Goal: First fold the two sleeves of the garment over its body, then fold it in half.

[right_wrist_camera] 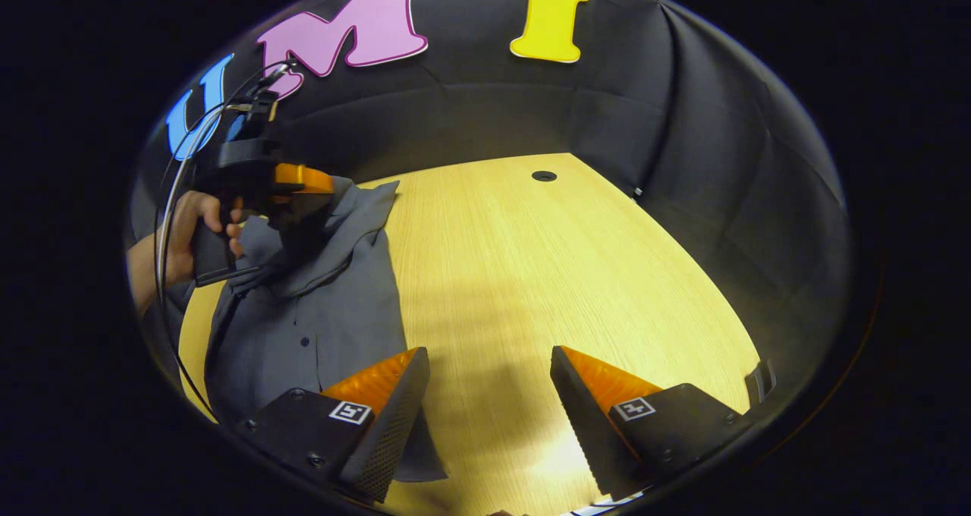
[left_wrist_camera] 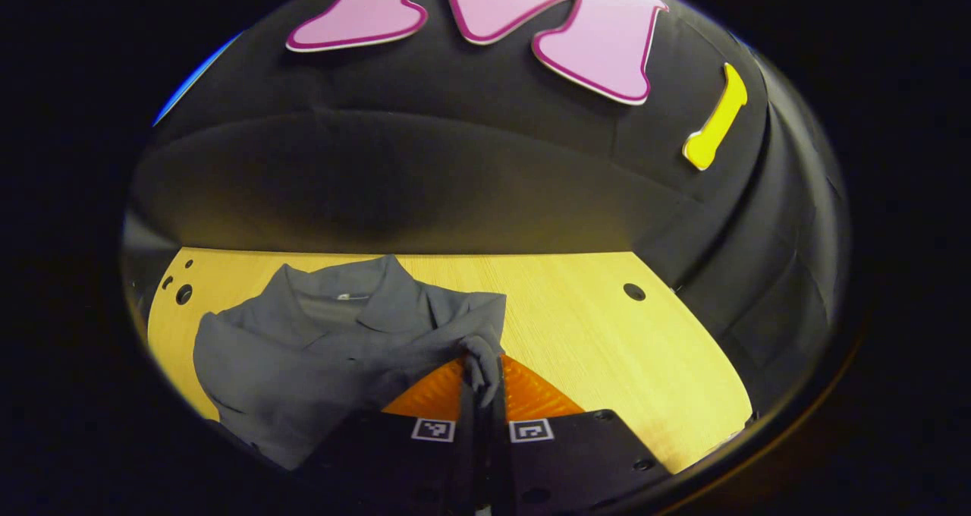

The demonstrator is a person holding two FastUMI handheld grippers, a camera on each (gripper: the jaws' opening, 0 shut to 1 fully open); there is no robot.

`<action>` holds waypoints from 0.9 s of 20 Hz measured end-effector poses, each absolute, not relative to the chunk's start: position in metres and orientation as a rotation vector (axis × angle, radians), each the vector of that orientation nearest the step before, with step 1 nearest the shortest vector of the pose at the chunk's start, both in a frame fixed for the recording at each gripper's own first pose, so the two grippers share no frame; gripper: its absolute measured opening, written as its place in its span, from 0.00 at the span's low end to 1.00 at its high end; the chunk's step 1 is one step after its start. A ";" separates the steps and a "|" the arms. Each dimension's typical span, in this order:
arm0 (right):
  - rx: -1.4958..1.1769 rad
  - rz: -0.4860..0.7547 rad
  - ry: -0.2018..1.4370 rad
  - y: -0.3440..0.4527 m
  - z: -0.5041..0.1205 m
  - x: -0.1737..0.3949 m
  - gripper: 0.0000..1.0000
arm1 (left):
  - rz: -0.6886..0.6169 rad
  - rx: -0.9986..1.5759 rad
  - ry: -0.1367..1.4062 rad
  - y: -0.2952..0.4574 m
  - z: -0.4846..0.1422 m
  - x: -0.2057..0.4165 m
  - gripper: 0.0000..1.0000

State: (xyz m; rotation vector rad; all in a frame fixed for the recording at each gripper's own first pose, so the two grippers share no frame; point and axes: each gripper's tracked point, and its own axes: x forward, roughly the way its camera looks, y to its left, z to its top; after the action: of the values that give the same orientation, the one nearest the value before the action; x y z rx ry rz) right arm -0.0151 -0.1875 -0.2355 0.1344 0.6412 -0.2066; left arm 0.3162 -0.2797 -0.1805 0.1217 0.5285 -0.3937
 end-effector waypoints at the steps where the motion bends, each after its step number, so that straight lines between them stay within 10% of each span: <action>1: 0.132 -0.200 0.642 -0.185 -0.236 -0.013 0.99 | -0.385 0.136 0.538 -0.279 -0.184 0.315 0.24; 4: 0.137 -0.178 0.651 -0.178 -0.238 -0.008 0.99 | -0.390 0.107 0.538 -0.275 -0.181 0.310 0.35; 8: 0.144 -0.140 0.655 -0.167 -0.236 0.000 0.99 | -0.365 0.050 0.525 -0.240 -0.165 0.297 0.97; 18: 0.144 0.048 0.722 -0.108 -0.244 0.000 0.99 | -0.176 0.102 0.603 -0.046 -0.173 0.132 0.96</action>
State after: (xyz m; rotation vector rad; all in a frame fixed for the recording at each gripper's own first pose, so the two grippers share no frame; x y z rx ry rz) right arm -0.0001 -0.1079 -0.2436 0.1439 0.7222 0.0478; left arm 0.1322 -0.0458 -0.1734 0.1022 0.6034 -0.1761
